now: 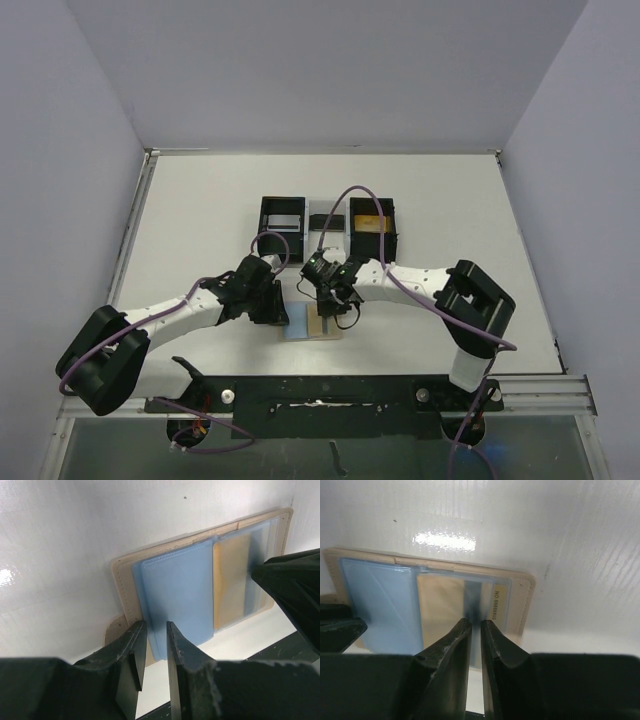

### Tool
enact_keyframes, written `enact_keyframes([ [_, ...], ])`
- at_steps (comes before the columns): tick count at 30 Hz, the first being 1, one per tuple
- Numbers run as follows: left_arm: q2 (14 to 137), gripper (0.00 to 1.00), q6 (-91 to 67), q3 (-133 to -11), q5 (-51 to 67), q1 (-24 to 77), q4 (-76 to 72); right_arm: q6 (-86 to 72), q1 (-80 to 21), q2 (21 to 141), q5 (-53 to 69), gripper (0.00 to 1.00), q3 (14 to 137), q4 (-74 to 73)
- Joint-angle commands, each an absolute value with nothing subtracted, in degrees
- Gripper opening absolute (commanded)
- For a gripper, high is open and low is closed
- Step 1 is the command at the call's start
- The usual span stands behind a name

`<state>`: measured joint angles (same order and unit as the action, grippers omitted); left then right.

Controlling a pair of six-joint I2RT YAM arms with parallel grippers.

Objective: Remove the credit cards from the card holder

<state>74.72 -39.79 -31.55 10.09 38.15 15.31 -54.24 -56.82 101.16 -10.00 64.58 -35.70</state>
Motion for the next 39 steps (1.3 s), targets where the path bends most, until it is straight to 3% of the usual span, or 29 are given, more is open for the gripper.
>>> enact_keyframes([
  [1, 75.14, 0.20, -39.37, -32.16, 11.48, 38.40, 13.00, -56.66, -56.44, 95.63, -6.31, 0.16, 63.36, -28.69],
  [8, 75.30, 0.20, -39.29, -32.47, 11.44, 38.34, 13.05, -57.48, -55.68, 93.09, -4.54, 0.19, 61.28, -26.17],
  [15, 75.17, 0.20, -39.15, -32.44, 11.34, 38.35, 13.35, -58.22, -55.08, 94.12, -9.29, 0.35, 61.52, -31.97],
  [25, 75.23, 0.20, -39.23, -32.52, 11.53, 38.37, 13.27, -58.36, -55.13, 98.59, -7.63, 0.38, 61.10, -31.96],
  [34, 75.23, 0.20, -39.15, -32.59, 11.70, 38.38, 13.22, -57.85, -56.85, 100.57, -11.51, 0.54, 64.58, -37.27],
  [39, 75.05, 0.20, -39.19, -32.70, 11.70, 38.37, 13.35, -57.19, -56.91, 101.68, -11.07, 0.55, 65.21, -37.06],
])
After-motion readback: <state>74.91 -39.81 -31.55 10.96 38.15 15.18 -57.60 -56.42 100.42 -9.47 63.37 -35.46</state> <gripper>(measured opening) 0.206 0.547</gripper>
